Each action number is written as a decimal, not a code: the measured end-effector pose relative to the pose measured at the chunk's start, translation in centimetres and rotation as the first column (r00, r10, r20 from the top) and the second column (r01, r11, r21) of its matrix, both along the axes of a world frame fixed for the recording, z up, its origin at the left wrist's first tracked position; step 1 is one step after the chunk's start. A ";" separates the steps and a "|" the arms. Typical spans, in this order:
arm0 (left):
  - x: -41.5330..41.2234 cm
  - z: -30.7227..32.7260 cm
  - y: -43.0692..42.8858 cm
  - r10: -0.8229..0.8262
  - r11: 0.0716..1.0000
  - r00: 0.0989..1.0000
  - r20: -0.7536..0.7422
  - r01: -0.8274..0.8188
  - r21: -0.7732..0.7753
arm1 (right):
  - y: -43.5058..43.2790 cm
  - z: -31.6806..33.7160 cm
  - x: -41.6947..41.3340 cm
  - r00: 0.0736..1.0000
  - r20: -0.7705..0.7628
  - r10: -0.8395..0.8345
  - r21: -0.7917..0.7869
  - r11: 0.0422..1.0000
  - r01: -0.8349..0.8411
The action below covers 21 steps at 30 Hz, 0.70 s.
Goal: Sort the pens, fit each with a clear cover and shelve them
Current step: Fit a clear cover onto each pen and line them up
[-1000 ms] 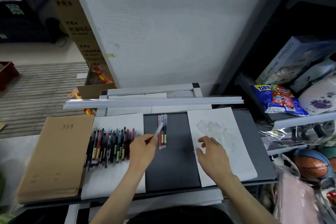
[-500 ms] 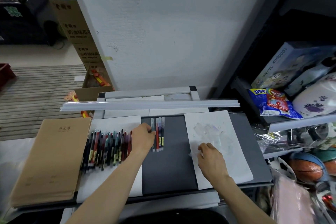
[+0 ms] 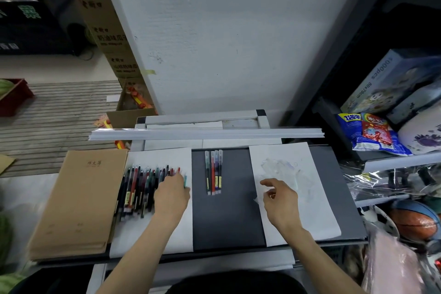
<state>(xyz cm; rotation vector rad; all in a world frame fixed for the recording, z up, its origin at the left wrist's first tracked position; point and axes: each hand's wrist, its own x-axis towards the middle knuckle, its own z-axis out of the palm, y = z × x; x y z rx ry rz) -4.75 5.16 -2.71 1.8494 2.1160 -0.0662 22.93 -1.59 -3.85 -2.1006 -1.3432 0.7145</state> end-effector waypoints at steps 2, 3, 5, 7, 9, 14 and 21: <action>0.0 -0.1 -0.1 -0.016 1.000 1.000 -0.016 0.016 -0.019 | 0.3 0.4 -0.4 1.000 -0.028 0.000 -0.016 1.000 -0.001; 0.1 -0.1 -0.1 -0.020 0.999 1.000 -0.020 0.019 -0.028 | 0.5 0.4 -0.5 1.000 -0.015 0.027 -0.031 0.999 -0.027; 0.2 -0.1 -0.1 -0.013 0.999 1.000 -0.009 0.012 -0.030 | 0.7 -0.1 -0.5 0.992 0.062 0.114 -0.087 0.990 -0.108; 0.3 -0.2 -0.1 0.003 1.000 1.000 0.007 -0.003 -0.022 | 0.8 -0.7 -0.6 0.959 0.180 0.218 -0.148 0.970 -0.193; 0.5 0.1 -0.2 0.003 1.000 1.000 0.014 -0.003 -0.017 | 0.8 -1.3 -0.8 0.916 0.285 0.281 -0.165 0.956 -0.242; 0.8 1.9 -1.2 0.005 0.999 0.982 0.188 -0.012 0.032 | 0.7 -1.9 -0.8 0.932 0.283 0.229 -0.099 0.973 -0.209; 2.1 5.6 -4.2 -0.053 0.997 0.717 0.696 0.078 -0.005 | 0.9 4.1 -2.8 0.924 -0.381 0.023 0.028 1.000 -0.014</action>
